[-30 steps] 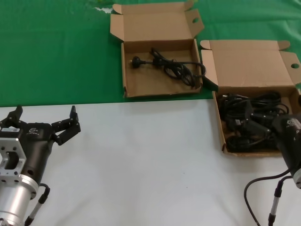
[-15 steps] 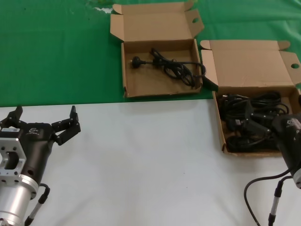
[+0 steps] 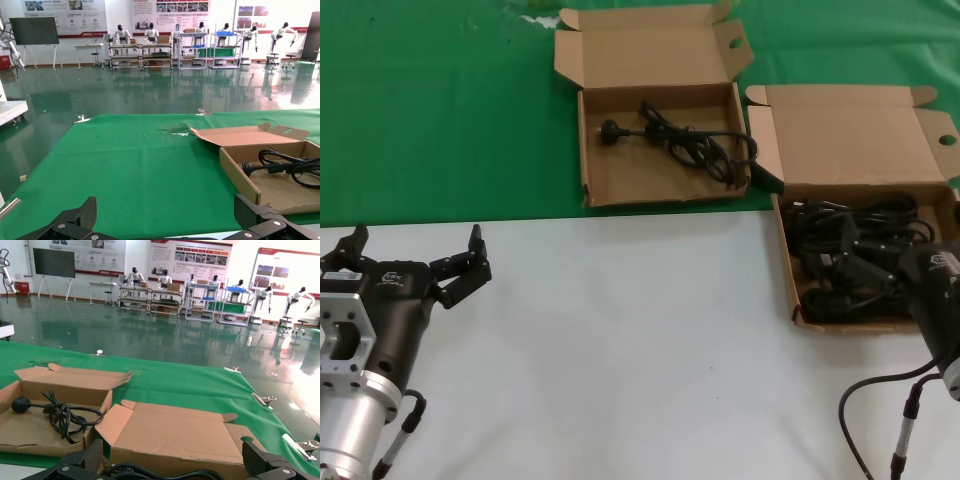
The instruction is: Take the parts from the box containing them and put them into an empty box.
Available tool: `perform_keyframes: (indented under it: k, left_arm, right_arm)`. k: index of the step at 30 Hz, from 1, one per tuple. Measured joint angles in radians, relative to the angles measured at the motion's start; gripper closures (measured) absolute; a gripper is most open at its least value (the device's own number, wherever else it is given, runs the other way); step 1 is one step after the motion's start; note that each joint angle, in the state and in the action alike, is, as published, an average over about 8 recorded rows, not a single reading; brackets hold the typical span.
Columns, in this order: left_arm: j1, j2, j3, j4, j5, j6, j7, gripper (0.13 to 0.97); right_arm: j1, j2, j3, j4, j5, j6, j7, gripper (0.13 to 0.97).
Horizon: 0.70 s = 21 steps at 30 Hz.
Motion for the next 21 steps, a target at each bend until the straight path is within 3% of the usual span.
perform_keyframes:
  k: [21]
  left_arm:
    - [0.000, 0.000, 0.000, 0.000, 0.000, 0.000, 0.000, 0.132]
  right_arm:
    - [0.000, 0.000, 0.000, 0.000, 0.000, 0.000, 0.000, 0.129]
